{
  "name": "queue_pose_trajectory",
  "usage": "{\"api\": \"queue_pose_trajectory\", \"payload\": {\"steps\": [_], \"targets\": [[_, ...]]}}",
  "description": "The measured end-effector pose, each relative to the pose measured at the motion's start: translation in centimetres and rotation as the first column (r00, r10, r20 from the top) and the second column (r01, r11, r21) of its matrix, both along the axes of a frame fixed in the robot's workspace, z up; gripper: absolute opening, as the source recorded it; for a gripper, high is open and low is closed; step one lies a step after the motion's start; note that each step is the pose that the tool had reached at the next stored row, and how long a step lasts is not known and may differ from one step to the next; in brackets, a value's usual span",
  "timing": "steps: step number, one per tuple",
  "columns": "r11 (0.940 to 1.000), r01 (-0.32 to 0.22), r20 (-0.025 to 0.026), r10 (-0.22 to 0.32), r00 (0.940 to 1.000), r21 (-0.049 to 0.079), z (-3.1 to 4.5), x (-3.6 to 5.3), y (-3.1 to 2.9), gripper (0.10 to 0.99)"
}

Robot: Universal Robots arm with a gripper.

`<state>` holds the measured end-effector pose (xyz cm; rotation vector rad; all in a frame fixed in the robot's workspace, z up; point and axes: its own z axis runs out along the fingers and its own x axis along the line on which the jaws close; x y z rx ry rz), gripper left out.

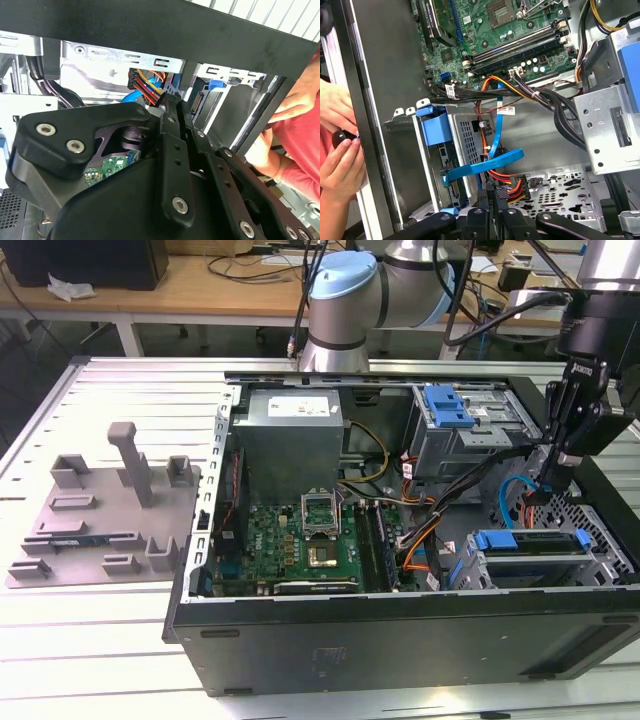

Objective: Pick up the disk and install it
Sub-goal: 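Insert the first disk wire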

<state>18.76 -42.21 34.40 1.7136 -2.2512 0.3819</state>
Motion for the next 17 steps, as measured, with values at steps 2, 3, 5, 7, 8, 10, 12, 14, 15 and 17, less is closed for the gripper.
{"api": "queue_pose_trajectory", "payload": {"steps": [2,3,5,7,8,10,12,14,15,17], "targets": [[1.0,0.0,0.0003,0.0,1.0,0.001,-0.01,0.0,0.0,0.165],[1.0,0.0,0.0009,0.0,1.0,0.004,0.0,-0.01,-0.04,0.165],[1.0,-0.001,0.0022,0.001,1.0,0.008,0.04,-0.06,-0.19,0.165],[0.9999,-0.001,0.0026,0.001,1.0,0.011,0.11,-0.11,-0.49,0.165],[0.9999,-0.001,0.0029,0.001,1.0,0.012,0.16,-0.15,-0.64,0.165],[0.9999,-0.001,0.0045,0.001,1.0,0.016,0.37,-0.31,-1.12,0.165],[0.9998,-0.002,0.0057,0.002,1.0,0.021,0.49,-0.42,-1.36,0.165],[0.9995,-0.004,0.007,0.004,1.0,0.033,0.53,-0.47,-1.58,0.165],[0.9992,-0.006,0.0075,0.005,1.0,0.039,0.55,-0.48,-1.68,0.165],[0.9985,-0.01,0.0088,0.01,0.9999,0.054,0.6,-0.51,-1.97,0.165]]}}
